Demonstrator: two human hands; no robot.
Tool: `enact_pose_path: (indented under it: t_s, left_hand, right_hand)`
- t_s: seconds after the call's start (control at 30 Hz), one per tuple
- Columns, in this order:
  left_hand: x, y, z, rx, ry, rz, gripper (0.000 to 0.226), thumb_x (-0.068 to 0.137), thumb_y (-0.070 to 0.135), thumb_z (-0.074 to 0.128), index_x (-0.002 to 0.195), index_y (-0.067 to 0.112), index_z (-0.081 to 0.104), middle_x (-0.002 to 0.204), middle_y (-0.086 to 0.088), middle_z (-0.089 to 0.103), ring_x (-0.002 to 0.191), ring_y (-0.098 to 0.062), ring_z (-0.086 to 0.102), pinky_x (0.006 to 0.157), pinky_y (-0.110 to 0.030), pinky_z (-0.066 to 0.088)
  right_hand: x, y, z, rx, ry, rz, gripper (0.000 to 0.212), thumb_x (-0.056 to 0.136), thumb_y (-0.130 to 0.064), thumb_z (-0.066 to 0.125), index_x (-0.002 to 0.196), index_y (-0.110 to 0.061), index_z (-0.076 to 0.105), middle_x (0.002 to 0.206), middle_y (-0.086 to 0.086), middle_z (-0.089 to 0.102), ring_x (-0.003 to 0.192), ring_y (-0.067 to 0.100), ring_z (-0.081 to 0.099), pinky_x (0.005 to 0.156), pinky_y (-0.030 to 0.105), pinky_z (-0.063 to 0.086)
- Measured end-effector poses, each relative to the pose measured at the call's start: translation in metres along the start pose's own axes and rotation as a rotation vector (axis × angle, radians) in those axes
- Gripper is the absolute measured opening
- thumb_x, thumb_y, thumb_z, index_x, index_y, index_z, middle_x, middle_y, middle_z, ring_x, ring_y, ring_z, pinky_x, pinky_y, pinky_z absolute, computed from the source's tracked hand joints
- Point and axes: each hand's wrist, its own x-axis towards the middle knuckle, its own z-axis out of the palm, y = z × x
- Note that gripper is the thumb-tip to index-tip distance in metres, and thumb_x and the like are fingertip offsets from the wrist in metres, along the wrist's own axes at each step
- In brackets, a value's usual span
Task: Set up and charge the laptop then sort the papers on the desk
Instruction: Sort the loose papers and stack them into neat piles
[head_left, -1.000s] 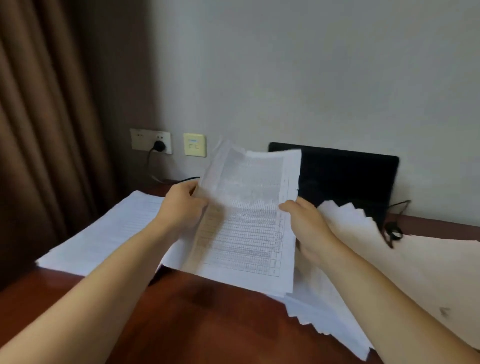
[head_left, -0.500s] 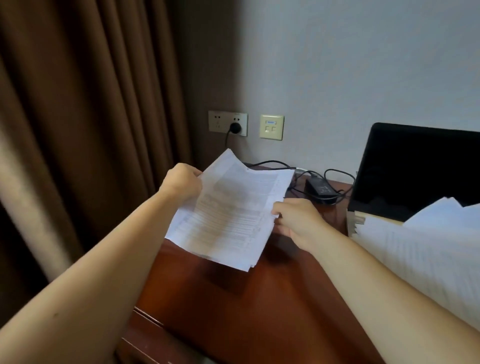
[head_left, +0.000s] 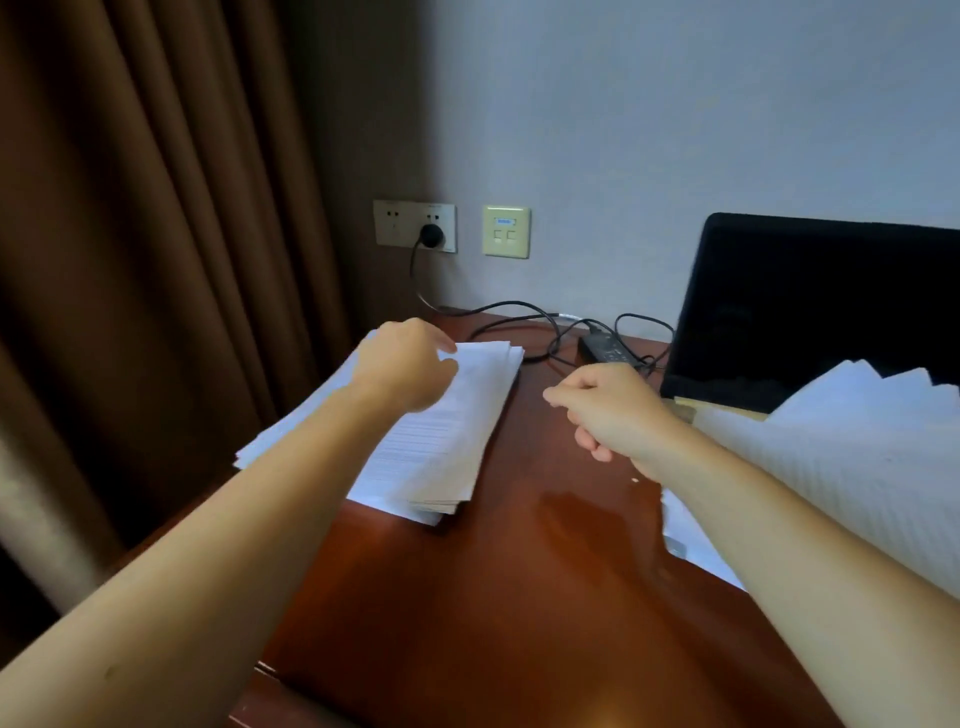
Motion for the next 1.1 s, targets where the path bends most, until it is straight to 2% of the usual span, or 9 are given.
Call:
enact_pose_path:
  t_s: [0.17,0.3,0.43,0.57,0.63,0.7,0.8,0.93,1.1]
  left_hand:
    - [-0.029,0.085,0.022,-0.156,-0.17,0.465,0.03,0.089,0.042,0.057,0.104,0.028,0.079,0.115,0.006,0.075,0.111,-0.017,0.066,0.098,-0.037,0.052]
    - [-0.058,0.141,0.048,-0.122,-0.373,0.753,0.06,0.084,0.067,0.047,0.128,0.033,0.069,0.139,0.006,0.063,0.134,-0.012,0.051,0.113,-0.038,0.04]
    - [-0.072,0.167,0.072,-0.006,-0.491,0.815,0.079,0.083,0.085,0.042,0.152,0.048,0.035,0.165,0.019,0.022,0.154,-0.002,0.009,0.123,-0.038,0.015]
    - [-0.08,0.168,0.092,-0.042,-0.498,0.858,0.091,0.079,0.087,0.047,0.157,0.044,0.028,0.165,0.024,0.014,0.151,0.01,-0.001,0.126,-0.034,0.007]
    - [-0.083,0.165,0.095,-0.039,-0.53,0.863,0.101,0.072,0.093,0.045,0.158,0.045,0.02,0.163,0.027,0.004,0.143,0.02,-0.012,0.122,-0.02,-0.003]
    - [-0.083,0.163,0.095,-0.027,-0.533,0.879,0.105,0.069,0.095,0.043,0.158,0.045,0.017,0.161,0.029,0.001,0.136,0.027,-0.019,0.114,-0.01,-0.011]
    - [-0.08,0.163,0.094,-0.017,-0.496,0.873,0.102,0.07,0.094,0.042,0.157,0.044,0.021,0.164,0.025,0.007,0.14,0.024,-0.013,0.116,-0.011,-0.008]
    - [-0.077,0.163,0.092,-0.053,-0.472,0.853,0.095,0.074,0.092,0.044,0.154,0.042,0.034,0.165,0.019,0.023,0.149,0.012,0.009,0.124,-0.025,0.008]
    - [-0.078,0.16,0.089,-0.026,-0.469,0.806,0.095,0.073,0.093,0.041,0.155,0.044,0.031,0.165,0.019,0.021,0.14,0.021,0.005,0.121,-0.021,0.005]
  right_hand:
    - [-0.033,0.025,-0.07,-0.133,0.09,-0.106,0.02,0.092,-0.022,0.064,0.079,-0.007,0.063,0.053,0.003,0.049,0.042,0.014,0.047,0.044,0.023,0.037]
    - [-0.063,0.065,-0.126,-0.367,0.144,-0.161,0.014,0.09,-0.026,0.065,0.079,-0.017,0.067,0.06,0.002,0.061,0.053,0.017,0.056,0.054,0.034,0.048]
    - [-0.091,0.11,-0.157,-0.467,0.095,-0.162,0.013,0.088,-0.038,0.067,0.083,-0.026,0.067,0.076,-0.005,0.067,0.069,0.014,0.064,0.072,0.042,0.058]
    - [-0.111,0.13,-0.166,-0.584,0.007,-0.267,0.033,0.084,-0.056,0.067,0.11,-0.035,0.065,0.111,-0.021,0.062,0.106,-0.002,0.055,0.094,0.028,0.048]
    - [-0.118,0.129,-0.169,-0.624,-0.09,-0.228,0.057,0.076,-0.07,0.066,0.125,-0.043,0.056,0.127,-0.03,0.05,0.119,-0.007,0.045,0.102,0.023,0.04]
    - [-0.123,0.127,-0.17,-0.693,-0.184,-0.202,0.075,0.069,-0.077,0.064,0.136,-0.05,0.043,0.138,-0.035,0.037,0.129,-0.007,0.035,0.107,0.025,0.034]
    - [-0.124,0.126,-0.167,-0.771,-0.21,-0.223,0.08,0.073,-0.075,0.063,0.143,-0.05,0.034,0.15,-0.032,0.025,0.139,-0.003,0.024,0.115,0.028,0.027]
    - [-0.122,0.127,-0.167,-0.736,-0.153,-0.337,0.06,0.085,-0.065,0.06,0.138,-0.04,0.047,0.138,-0.026,0.048,0.124,-0.005,0.043,0.105,0.025,0.039]
    - [-0.122,0.127,-0.169,-0.617,-0.001,-0.474,0.022,0.092,-0.033,0.065,0.111,-0.024,0.07,0.105,-0.015,0.069,0.098,0.004,0.063,0.086,0.031,0.053]
